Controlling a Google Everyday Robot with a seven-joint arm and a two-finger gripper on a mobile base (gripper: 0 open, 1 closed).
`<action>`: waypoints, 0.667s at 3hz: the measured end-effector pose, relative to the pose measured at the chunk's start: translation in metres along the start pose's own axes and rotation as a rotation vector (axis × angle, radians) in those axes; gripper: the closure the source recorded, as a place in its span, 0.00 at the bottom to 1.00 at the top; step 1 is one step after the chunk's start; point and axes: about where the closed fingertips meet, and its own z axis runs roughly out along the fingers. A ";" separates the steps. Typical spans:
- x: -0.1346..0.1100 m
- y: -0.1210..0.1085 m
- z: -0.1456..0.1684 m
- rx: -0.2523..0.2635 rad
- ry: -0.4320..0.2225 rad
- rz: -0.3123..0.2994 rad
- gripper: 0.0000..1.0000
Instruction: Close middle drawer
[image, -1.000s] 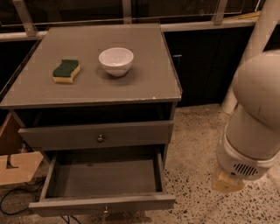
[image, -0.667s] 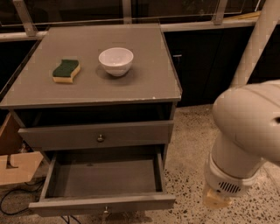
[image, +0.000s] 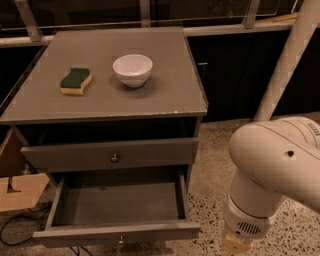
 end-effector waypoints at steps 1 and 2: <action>-0.001 0.017 0.019 -0.040 -0.008 -0.001 1.00; -0.007 0.041 0.065 -0.099 -0.057 0.027 1.00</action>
Offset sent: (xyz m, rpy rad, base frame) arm -0.0689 0.0406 -0.0892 0.1302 0.0962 -0.0681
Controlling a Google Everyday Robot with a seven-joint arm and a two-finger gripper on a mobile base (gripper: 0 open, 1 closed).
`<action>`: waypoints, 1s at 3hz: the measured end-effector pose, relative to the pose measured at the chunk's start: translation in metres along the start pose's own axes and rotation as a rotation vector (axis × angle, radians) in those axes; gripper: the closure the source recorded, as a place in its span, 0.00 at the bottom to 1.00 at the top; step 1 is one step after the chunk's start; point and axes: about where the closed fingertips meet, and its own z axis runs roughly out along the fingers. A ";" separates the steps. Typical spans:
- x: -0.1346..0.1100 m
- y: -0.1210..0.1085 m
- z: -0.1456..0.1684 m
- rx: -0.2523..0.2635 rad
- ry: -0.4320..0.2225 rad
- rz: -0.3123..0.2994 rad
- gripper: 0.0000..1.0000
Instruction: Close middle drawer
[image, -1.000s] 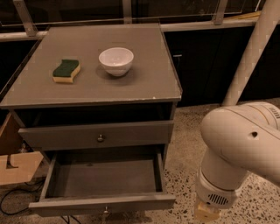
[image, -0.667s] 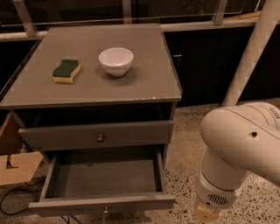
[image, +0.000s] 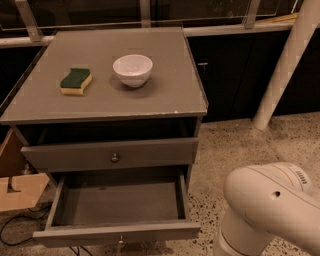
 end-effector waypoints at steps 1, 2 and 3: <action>-0.013 0.007 0.034 -0.043 -0.031 0.002 1.00; -0.014 0.007 0.038 -0.045 -0.035 0.004 1.00; -0.019 0.011 0.059 -0.061 -0.060 0.026 1.00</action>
Offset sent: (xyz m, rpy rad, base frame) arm -0.0106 0.0356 -0.0416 0.0542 0.0552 0.0088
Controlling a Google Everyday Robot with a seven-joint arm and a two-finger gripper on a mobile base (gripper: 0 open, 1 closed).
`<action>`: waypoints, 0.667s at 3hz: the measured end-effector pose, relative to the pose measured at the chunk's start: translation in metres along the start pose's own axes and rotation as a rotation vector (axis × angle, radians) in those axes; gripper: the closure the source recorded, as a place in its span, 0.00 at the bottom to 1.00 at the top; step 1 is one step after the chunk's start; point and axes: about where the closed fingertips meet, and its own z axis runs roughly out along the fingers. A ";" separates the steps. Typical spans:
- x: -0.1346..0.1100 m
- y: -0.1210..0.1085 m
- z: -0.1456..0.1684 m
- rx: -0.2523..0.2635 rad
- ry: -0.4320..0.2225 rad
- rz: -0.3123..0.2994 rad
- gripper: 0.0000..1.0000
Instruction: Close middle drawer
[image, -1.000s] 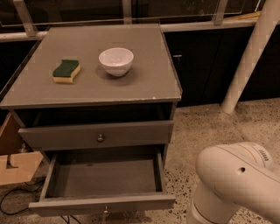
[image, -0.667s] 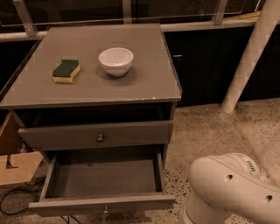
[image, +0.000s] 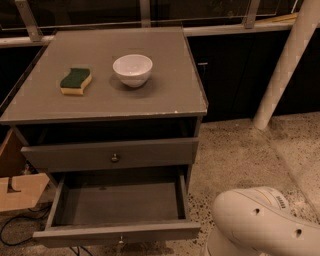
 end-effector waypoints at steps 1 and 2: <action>-0.009 -0.010 0.020 -0.001 -0.090 0.038 1.00; -0.029 -0.034 0.040 0.003 -0.194 0.052 1.00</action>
Offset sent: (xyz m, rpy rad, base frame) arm 0.0484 0.0310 -0.0621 0.2147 -0.0948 -0.1626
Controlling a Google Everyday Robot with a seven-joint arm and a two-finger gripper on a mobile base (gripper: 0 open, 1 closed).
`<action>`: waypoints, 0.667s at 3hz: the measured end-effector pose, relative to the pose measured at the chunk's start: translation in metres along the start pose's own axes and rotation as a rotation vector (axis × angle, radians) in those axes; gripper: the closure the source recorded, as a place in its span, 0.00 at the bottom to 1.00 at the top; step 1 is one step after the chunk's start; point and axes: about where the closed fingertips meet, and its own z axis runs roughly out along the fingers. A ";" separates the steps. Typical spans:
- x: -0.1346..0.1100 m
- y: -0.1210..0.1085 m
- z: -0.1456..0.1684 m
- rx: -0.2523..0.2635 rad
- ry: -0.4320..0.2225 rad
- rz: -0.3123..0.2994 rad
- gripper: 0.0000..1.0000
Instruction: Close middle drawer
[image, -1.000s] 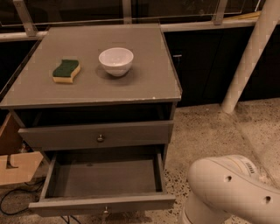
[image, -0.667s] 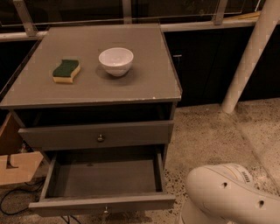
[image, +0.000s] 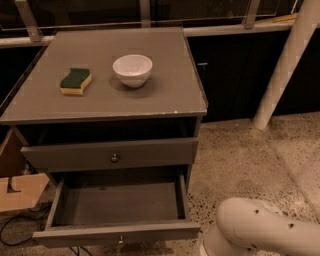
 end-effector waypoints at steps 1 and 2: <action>-0.009 -0.011 0.025 -0.040 -0.046 0.008 1.00; -0.009 -0.011 0.028 -0.050 -0.048 0.011 1.00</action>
Offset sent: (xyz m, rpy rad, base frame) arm 0.0090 0.0116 -0.0211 0.0524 0.0145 -0.0115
